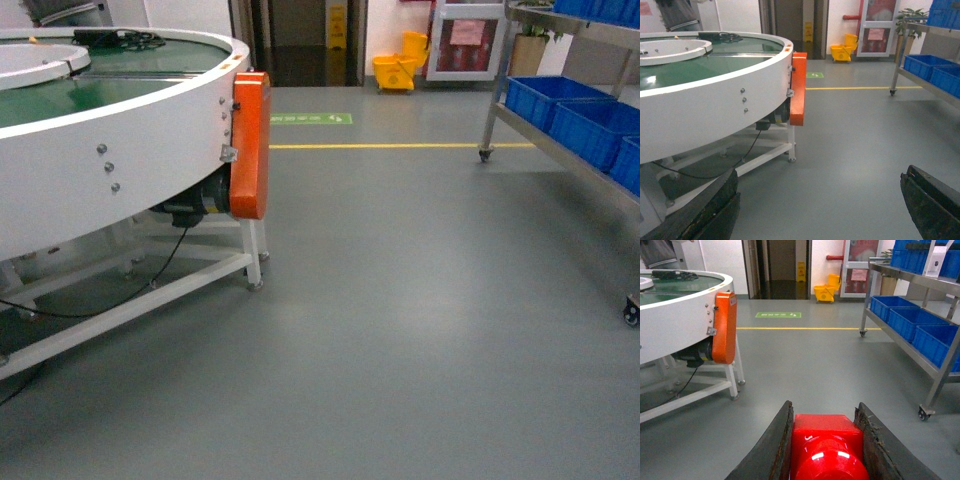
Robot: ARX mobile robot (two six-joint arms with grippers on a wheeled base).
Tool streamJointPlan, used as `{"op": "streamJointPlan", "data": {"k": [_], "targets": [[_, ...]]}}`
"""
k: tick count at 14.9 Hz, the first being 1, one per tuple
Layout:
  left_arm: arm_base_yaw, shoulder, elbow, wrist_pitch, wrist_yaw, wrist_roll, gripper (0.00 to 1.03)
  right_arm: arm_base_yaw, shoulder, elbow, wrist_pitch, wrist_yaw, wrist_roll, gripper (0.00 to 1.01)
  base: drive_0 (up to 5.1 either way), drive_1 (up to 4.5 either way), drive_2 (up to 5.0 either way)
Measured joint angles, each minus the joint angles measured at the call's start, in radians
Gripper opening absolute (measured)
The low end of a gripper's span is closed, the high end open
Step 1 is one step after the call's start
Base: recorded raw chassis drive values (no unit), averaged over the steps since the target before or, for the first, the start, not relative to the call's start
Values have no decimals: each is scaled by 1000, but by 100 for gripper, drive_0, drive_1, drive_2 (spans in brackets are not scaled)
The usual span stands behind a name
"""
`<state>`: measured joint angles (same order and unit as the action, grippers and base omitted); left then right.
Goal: Pick red block from blue box to shelf
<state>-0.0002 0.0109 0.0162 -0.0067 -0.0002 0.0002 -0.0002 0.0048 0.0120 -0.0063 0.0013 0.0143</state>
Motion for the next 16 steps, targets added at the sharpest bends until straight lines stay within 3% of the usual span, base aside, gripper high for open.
{"op": "streamJointPlan", "data": {"k": [16], "targets": [[0,0,0,3,-1,0,98,0,0,0,3,0,0,29,7,440,-425]]}}
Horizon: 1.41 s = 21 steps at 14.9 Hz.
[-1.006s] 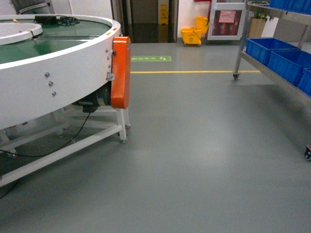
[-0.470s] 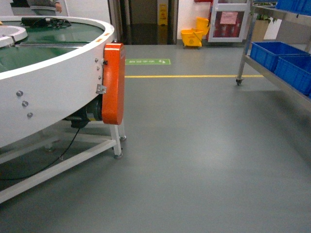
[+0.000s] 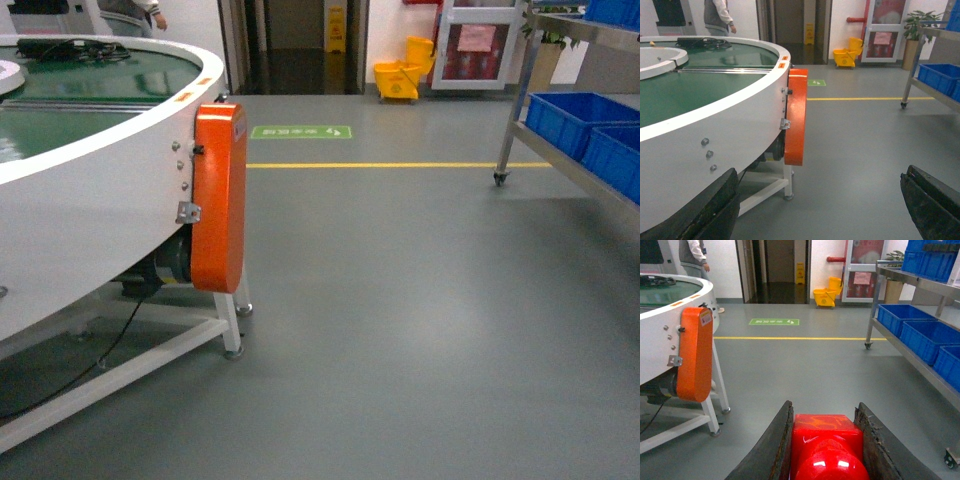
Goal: Pick red block from blue box to shelf
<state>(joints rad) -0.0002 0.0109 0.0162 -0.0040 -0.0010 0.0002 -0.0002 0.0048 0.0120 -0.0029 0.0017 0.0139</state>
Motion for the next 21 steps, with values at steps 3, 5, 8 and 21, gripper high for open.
{"op": "streamJointPlan", "data": {"k": [3,5,8,21], "targets": [[1,0,0,1,-2,0,98,0,0,0,1,-1,0,29,-147,-147,-147],[1,0,0,0,-1,0,98,0,0,0,-2,-1,0,29,-195,-195,-195],[1,0,0,0,-1,0,98,0,0,0,-1,-1,0,29,-156,-156,-156],[1,0,0,0,0,0,98,0,0,0,-1,-1,0,29,-163,-163,-163]]}}
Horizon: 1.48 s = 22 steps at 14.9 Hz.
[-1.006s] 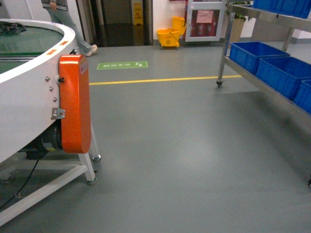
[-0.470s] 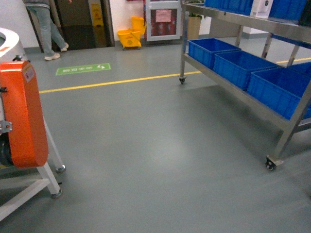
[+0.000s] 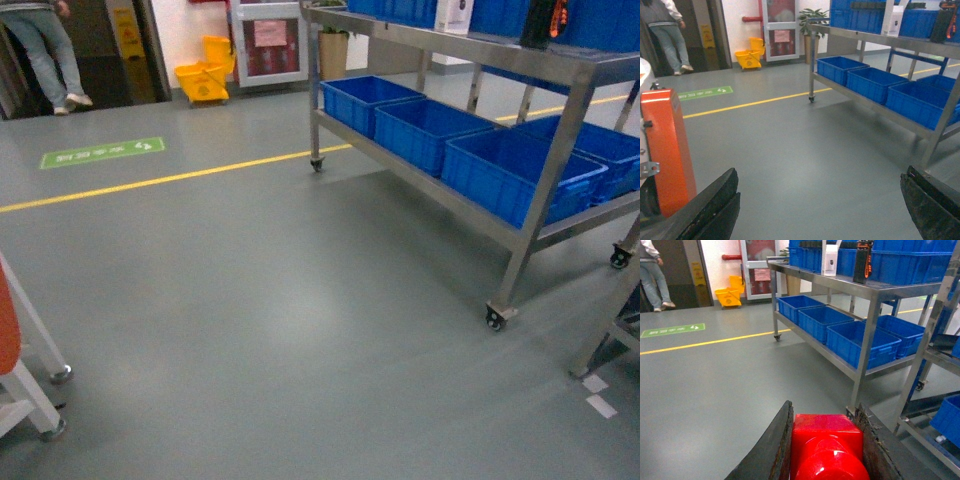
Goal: Pick red block from blue box to shelf
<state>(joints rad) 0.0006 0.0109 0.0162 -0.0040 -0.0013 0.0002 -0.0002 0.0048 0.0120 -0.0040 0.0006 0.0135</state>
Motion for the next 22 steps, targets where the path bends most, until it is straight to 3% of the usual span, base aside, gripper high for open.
{"op": "streamJointPlan", "data": {"k": [22], "targets": [[0,0,0,0,0,0,98,0,0,0,0,0,0,29,-162,-162,-162]]}}
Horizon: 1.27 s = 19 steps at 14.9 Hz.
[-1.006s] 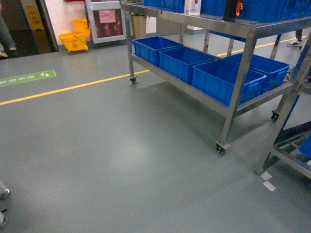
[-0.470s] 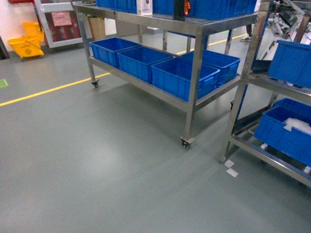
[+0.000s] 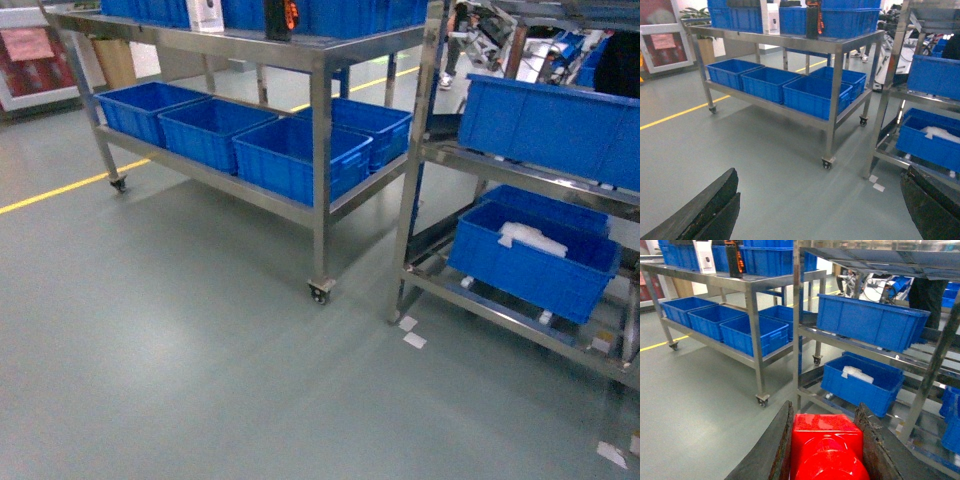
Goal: Pick red block from blue box to shelf
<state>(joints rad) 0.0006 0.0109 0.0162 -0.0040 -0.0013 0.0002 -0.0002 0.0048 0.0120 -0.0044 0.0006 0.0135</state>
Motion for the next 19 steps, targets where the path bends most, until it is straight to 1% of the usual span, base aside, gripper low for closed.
{"op": "streamJointPlan", "data": {"k": [19], "targets": [[0,0,0,0,0,0,98,0,0,0,0,0,0,29,-162,-162,-162]]}}
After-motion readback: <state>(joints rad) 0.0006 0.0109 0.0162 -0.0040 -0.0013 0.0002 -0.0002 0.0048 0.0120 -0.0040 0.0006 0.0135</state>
